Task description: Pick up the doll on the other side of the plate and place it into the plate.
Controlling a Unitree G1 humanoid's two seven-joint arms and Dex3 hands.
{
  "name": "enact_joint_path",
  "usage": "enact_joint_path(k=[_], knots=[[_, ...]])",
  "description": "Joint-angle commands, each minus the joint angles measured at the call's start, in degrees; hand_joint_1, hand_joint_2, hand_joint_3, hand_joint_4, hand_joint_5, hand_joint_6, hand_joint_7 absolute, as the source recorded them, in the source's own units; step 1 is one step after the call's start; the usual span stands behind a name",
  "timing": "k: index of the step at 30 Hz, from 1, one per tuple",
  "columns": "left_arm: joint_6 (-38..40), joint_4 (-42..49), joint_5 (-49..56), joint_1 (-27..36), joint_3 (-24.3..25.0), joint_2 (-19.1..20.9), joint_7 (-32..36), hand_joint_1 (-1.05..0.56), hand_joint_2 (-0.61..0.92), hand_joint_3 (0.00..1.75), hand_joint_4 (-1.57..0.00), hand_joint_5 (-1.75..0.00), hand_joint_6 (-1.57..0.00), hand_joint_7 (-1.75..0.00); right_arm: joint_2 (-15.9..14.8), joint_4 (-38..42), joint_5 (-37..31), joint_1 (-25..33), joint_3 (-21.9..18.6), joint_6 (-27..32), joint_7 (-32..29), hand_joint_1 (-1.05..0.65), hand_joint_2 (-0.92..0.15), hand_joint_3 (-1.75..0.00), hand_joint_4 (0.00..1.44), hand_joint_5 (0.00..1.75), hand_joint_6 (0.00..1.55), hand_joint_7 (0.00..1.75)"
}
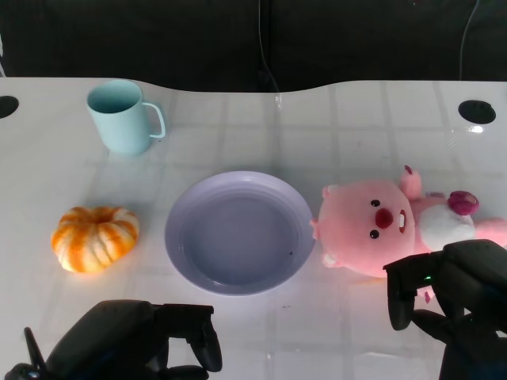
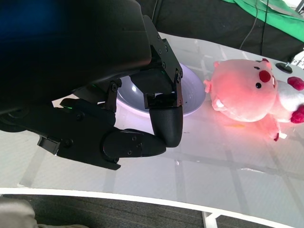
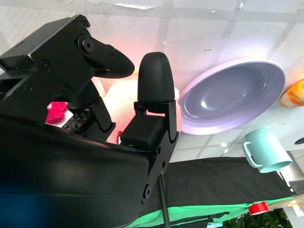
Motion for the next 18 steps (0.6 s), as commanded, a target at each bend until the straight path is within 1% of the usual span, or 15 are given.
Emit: enact_joint_path(k=[1, 11, 18], knots=[[-0.3, 0.3, -0.2, -0.1, 0.4, 0.9, -0.3, -0.3, 0.92, 0.35, -0.63, -1.63, -0.67, -1.15, -0.6, 0.2, 0.4, -0.4, -0.3, 0.0, -0.2, -0.07, -0.39, -1.1, 0.92, 1.66, 0.87, 1.28], [-0.1, 0.2, -0.1, 0.0, 0.4, 0.9, -0.3, -0.3, 0.92, 0.35, -0.63, -1.64, -0.67, -1.16, -0.5, 0.1, 0.4, -0.3, -0.4, 0.2, -0.2, -0.06, -0.39, -1.1, 0.91, 1.67, 0.87, 1.28], [0.6, -0.2, -0.6, 0.0, 0.4, 0.9, -0.8, -0.3, 0.92, 0.36, -0.62, -1.63, -0.66, -1.16, -0.4, 0.5, 0.4, -0.4, -0.4, -0.3, -0.7, -0.06, -0.39, -1.09, 0.91, 1.69, 0.86, 1.32]])
